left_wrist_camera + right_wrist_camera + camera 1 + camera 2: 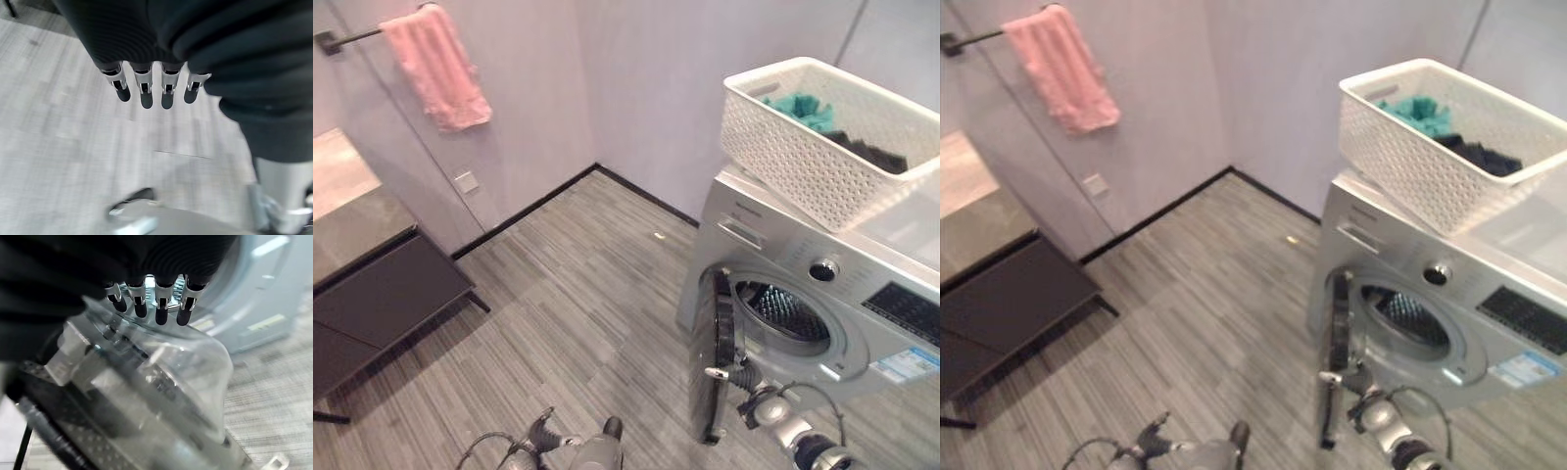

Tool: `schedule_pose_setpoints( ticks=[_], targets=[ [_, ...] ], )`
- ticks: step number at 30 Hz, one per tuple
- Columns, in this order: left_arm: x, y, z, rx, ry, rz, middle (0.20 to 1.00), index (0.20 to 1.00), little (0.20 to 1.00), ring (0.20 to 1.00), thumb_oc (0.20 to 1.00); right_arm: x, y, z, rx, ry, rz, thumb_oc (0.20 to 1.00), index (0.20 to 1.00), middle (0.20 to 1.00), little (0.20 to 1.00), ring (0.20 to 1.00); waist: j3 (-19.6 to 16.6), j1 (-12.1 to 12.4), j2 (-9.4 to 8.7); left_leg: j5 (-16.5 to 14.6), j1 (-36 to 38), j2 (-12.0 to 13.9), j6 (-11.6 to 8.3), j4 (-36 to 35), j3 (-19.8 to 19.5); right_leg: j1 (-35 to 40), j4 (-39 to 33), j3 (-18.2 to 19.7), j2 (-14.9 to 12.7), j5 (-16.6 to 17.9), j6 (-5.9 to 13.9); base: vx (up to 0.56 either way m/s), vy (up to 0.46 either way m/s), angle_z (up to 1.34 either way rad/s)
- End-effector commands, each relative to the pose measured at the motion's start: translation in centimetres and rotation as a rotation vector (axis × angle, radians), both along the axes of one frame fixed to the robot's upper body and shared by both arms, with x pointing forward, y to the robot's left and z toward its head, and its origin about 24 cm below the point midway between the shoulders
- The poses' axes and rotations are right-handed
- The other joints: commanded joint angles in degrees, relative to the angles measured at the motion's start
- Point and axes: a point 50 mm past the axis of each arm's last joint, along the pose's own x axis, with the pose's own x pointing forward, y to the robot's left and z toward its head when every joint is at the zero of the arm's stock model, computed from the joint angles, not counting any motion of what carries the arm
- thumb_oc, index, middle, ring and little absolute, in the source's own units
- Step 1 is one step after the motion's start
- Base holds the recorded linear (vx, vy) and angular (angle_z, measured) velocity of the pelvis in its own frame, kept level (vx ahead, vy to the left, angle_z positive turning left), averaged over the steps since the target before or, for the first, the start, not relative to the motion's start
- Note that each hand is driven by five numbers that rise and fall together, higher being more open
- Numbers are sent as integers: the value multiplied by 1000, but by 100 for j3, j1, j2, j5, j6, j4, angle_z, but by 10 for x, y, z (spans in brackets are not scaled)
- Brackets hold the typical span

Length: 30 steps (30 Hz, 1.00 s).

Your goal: Grab the laundry basket,head to the washer,open it,put in the laundry and shut it.

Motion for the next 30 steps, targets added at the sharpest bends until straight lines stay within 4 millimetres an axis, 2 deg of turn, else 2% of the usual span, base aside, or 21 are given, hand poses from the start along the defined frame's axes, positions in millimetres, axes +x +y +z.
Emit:
schedule_pose_setpoints(
  ticks=[1, 5, 10, 12, 13, 15, 16, 18, 19, 20, 21, 22, 23, 24, 25, 26, 27, 28, 29, 30],
  targets=[
    [9, -18, 5, 7, -64, -170, 1000, 1000, 1000, 1000, 1000, 50, 140, 50, 169, -192, 546, 1000, 1000, 1000, 1000, 1000, 466, 946, 342, 1002, 795, -274, 93, -1319, 221, 391, 119, 318, -40, -83, 87, 35, 52, 49],
    [4, -13, 4, 24, -52, -149, 1000, 1000, 1000, 1000, 1000, 52, 151, 54, 154, -208, 579, 1000, 1000, 1000, 1000, 1000, 402, 1019, 294, 1003, 757, -359, 140, -1318, 182, 540, 314, -45, -189, -160, 136, 47, 80, 64],
    [6, -12, 5, 33, -64, -155, 1000, 1000, 1000, 1000, 1000, 57, 156, 59, 118, -239, 589, 1000, 1000, 1000, 1000, 1000, 386, 1002, 276, 998, 712, -398, 156, -1319, 224, 502, 450, -88, -264, -149, 189, 27, 72, 101],
    [5, -10, 5, 34, -67, -136, 1000, 1000, 1000, 1000, 1000, 55, 157, 59, 162, -237, 567, 1000, 1000, 1000, 1000, 1000, 369, 966, 199, 982, 704, -405, 147, -1319, 326, 545, 348, -60, -248, -115, 199, 45, 84, 94],
    [8, -11, 7, 23, -84, -121, 1000, 1000, 1000, 1000, 1000, 54, 152, 55, 169, -220, 538, 1000, 1000, 1000, 1000, 1000, 336, 933, 139, 947, 720, -435, 168, -1319, 342, 553, 321, -30, -256, -67, 227, 57, 65, 67],
    [8, -11, 7, 23, -83, -121, 1000, 1000, 1000, 1000, 1000, 53, 152, 55, 170, -220, 538, 1000, 1000, 1000, 1000, 1000, 331, 941, 134, 943, 720, -437, 173, -1319, 350, 549, 322, -22, -262, -62, 234, 32, 37, 21],
    [14, -14, 10, 11, -116, -132, 1000, 1000, 1000, 1000, 1000, 53, 148, 53, 167, -213, 519, 1000, 1000, 1000, 1000, 1000, 322, 890, 118, 913, 746, -448, 187, -1319, 367, 523, 348, 19, -274, -28, 251, 32, 97, -3],
    [36, -27, 25, -55, -203, -205, 1000, 1000, 1000, 1000, 1000, 59, 131, 52, 148, -208, 449, 1000, 1000, 1000, 1000, 1000, 368, 780, 81, 782, 837, -431, 285, -1319, 555, 298, 461, 407, -344, 72, 324, 18, 125, -32],
    [36, -27, 25, -54, -203, -205, 1000, 1000, 1000, 1000, 1000, 60, 131, 52, 149, -208, 448, 1000, 1000, 1000, 1000, 1000, 369, 799, 76, 779, 838, -428, 286, -1319, 571, 288, 467, 425, -347, 71, 322, -23, 84, -68],
    [48, -39, 33, -89, -243, -272, 1000, 1000, 1000, 1000, 1000, 66, 125, 55, 125, -220, 428, 1000, 1000, 1000, 1000, 1000, 438, 719, 70, 724, 863, -412, 344, -1319, 617, 135, 522, 632, -352, 89, 331, -82, 109, -97],
    [72, -59, 46, -124, -296, -375, 1000, 1000, 1000, 1000, 1000, 80, 123, 70, 87, -287, 426, 1000, 1000, 1000, 1000, 1000, 664, 606, 24, 655, 879, -343, 454, -1319, 754, -229, 696, 1095, -316, 83, 321, -82, 108, -109],
    [73, -59, 46, -124, -297, -376, 1000, 1000, 1000, 1000, 1000, 81, 123, 70, 86, -289, 425, 1000, 1000, 1000, 1000, 1000, 673, 635, 17, 652, 879, -340, 454, -1319, 776, -246, 709, 1121, -322, 79, 318, -117, 87, -131],
    [94, -77, 58, -135, -353, -447, 1000, 1000, 1000, 1000, 1000, 91, 131, 89, 76, -373, 455, 1000, 1000, 1000, 1000, 1000, 868, 480, -52, 640, 872, -298, 540, -1307, 819, -475, 830, 1413, -274, 88, 287, -107, 51, -132],
    [124, -109, 78, -150, -432, -554, 1000, 1000, 1000, 1000, 1000, 100, 142, 119, 117, -503, 482, 1000, 1000, 1000, 1000, 1000, 1095, 227, -205, 638, 837, -227, 597, -1265, 942, -725, 837, 1758, -192, 139, 256, -202, 97, -137],
    [166, -116, 109, -135, -584, -449, 1000, 1000, 1000, 1000, 1000, 96, 152, 155, 202, -676, 543, 1000, 1000, 1000, 1000, 1000, 1418, -76, -542, 468, 628, -114, 587, -844, 1182, -974, 617, 2287, -56, 327, 246, -197, 138, -137],
    [189, -125, 127, -102, -655, -411, 1000, 1000, 1000, 1000, 1000, 89, 146, 164, 240, -731, 548, 1000, 1000, 1000, 1000, 1000, 1545, -399, -841, 302, 457, -84, 587, -512, 1232, -1134, 497, 2542, 17, 485, 287, -143, 108, -142],
    [190, -127, 129, -104, -661, -411, 1000, 1000, 1000, 1000, 1000, 89, 144, 166, 236, -734, 547, 1000, 1000, 1000, 1000, 1000, 1549, -357, -836, 250, 402, -69, 588, -430, 1267, -1169, 492, 2581, 24, 494, 288, -158, 202, -203],
    [218, -123, 152, -76, -718, -309, 1000, 1000, 1000, 1000, 1000, 75, 123, 160, 226, -732, 576, 1000, 1000, 1000, 1000, 1000, 1700, -761, -1197, -35, 108, 124, 565, 202, 1460, -1385, 276, 3042, 100, 816, 415, -136, 224, -211],
    [229, -112, 165, 3, -757, -273, 1000, 1000, 1000, 1000, 1000, 66, 101, 135, 201, -641, 523, 1000, 1000, 1000, 1000, 1000, 1729, -960, -1300, -165, 25, 230, 565, 444, 1610, -1454, 166, 3205, 122, 977, 487, -135, 225, -222],
    [230, -113, 165, 1, -759, -274, 1000, 1000, 1000, 1000, 1000, 66, 99, 136, 199, -641, 523, 1000, 1000, 1000, 1000, 1000, 1719, -921, -1282, -211, -9, 260, 565, 506, 1637, -1473, 157, 3237, 144, 992, 489, -40, 188, -216]
  ],
)
